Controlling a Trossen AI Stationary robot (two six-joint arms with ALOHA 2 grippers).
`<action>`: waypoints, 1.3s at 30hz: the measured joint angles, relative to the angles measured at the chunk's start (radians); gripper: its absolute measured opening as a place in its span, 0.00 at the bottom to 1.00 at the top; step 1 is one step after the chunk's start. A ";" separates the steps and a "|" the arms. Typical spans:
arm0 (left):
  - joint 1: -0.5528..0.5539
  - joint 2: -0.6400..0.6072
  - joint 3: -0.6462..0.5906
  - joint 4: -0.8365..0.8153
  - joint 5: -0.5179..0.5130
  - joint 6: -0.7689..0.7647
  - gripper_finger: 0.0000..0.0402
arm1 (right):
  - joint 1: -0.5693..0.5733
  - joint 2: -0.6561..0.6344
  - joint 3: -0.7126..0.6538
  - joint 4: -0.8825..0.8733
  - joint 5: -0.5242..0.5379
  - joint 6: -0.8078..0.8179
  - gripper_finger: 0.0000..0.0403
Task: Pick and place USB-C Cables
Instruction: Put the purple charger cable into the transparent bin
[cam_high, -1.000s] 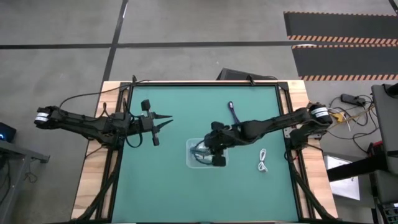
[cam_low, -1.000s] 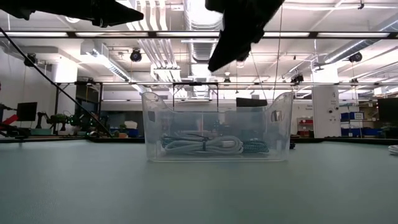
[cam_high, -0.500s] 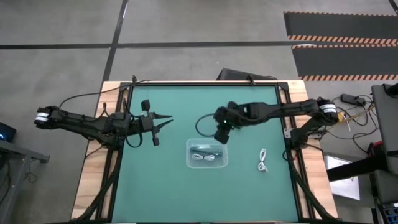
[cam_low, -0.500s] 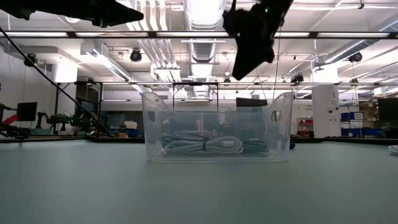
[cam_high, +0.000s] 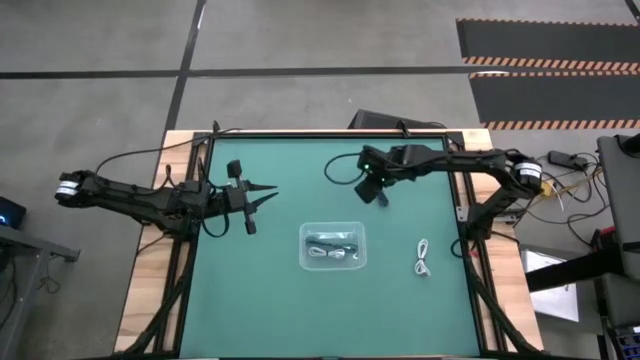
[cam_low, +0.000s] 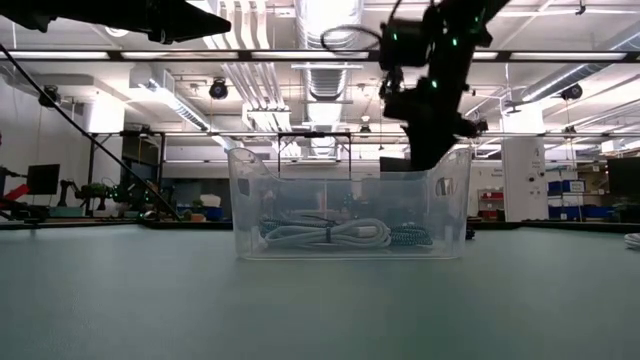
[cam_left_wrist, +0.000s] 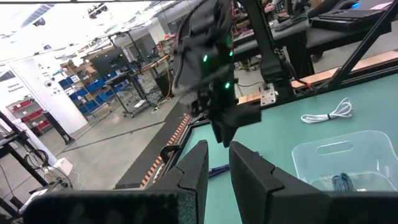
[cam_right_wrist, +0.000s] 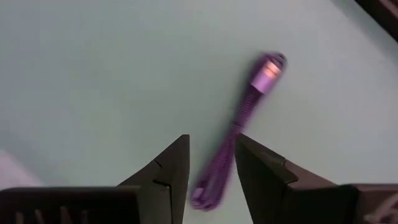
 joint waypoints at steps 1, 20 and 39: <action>0.000 0.000 0.000 0.000 0.000 0.000 0.12 | -0.017 0.000 -0.021 0.013 0.000 0.001 0.29; 0.000 0.000 0.000 0.000 0.000 0.000 0.12 | -0.094 0.000 -0.201 0.207 -0.006 0.021 0.29; 0.000 0.000 0.000 0.001 0.000 0.001 0.12 | -0.084 0.001 -0.298 0.368 -0.002 0.040 0.29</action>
